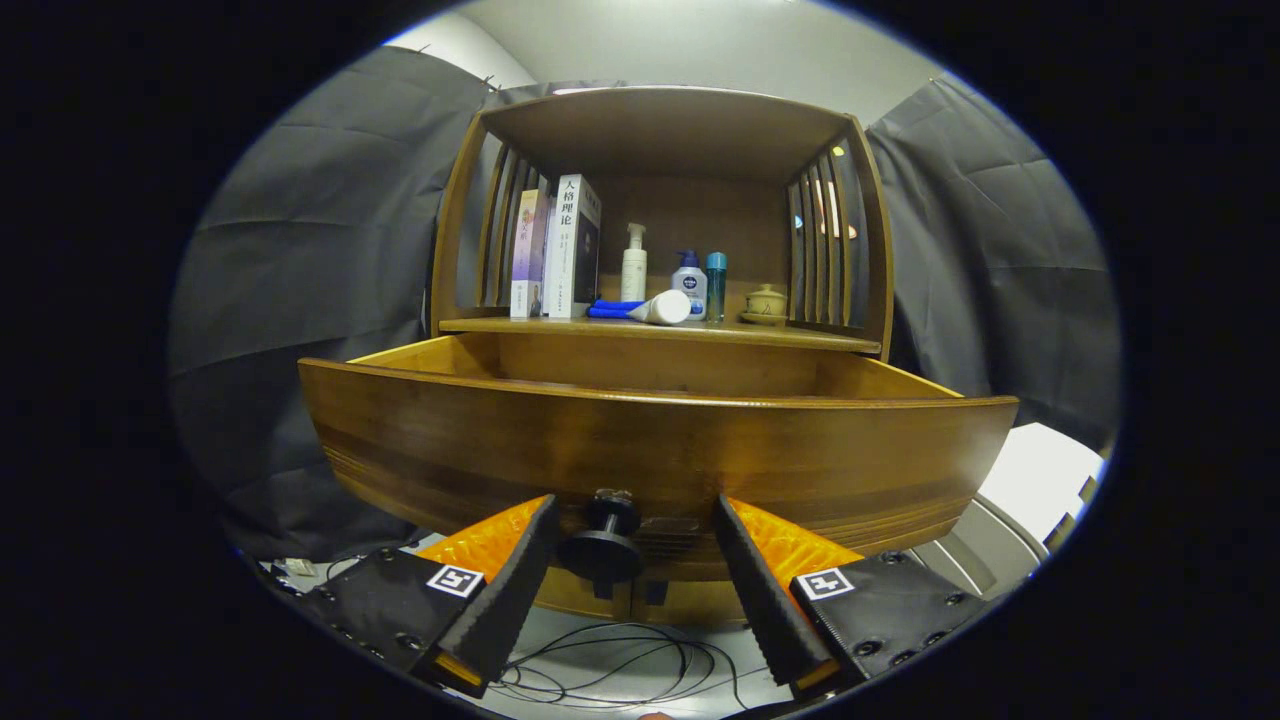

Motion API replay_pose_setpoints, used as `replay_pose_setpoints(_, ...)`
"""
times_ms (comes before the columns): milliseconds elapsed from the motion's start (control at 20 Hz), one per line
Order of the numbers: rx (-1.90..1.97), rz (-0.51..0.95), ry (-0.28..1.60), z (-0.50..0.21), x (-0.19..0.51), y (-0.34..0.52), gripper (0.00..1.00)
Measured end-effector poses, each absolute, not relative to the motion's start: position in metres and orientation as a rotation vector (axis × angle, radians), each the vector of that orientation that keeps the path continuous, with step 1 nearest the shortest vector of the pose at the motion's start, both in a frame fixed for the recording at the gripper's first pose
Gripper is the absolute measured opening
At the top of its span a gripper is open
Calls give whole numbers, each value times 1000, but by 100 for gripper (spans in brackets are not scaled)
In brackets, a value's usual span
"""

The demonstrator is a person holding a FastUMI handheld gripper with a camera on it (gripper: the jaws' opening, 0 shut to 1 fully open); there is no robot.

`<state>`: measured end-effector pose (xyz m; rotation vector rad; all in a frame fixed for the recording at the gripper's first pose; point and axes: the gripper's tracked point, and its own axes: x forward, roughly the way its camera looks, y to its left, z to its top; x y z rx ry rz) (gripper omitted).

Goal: Pull open the drawer, take out the items inside it, and place them on the countertop above the cabinet.

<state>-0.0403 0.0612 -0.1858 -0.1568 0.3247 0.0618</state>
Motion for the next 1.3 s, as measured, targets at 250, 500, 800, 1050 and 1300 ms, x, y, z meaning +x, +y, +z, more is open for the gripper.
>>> replay_pose_setpoints(250,-132,21,332,-184,-29,58,96)
replay_pose_setpoints(500,-153,14,324,-186,-19,58,96)
replay_pose_setpoints(800,-148,7,334,-185,11,59,96)
replay_pose_setpoints(1050,-150,2,333,-187,38,60,96)
replay_pose_setpoints(1300,-185,-2,315,-190,61,60,97)
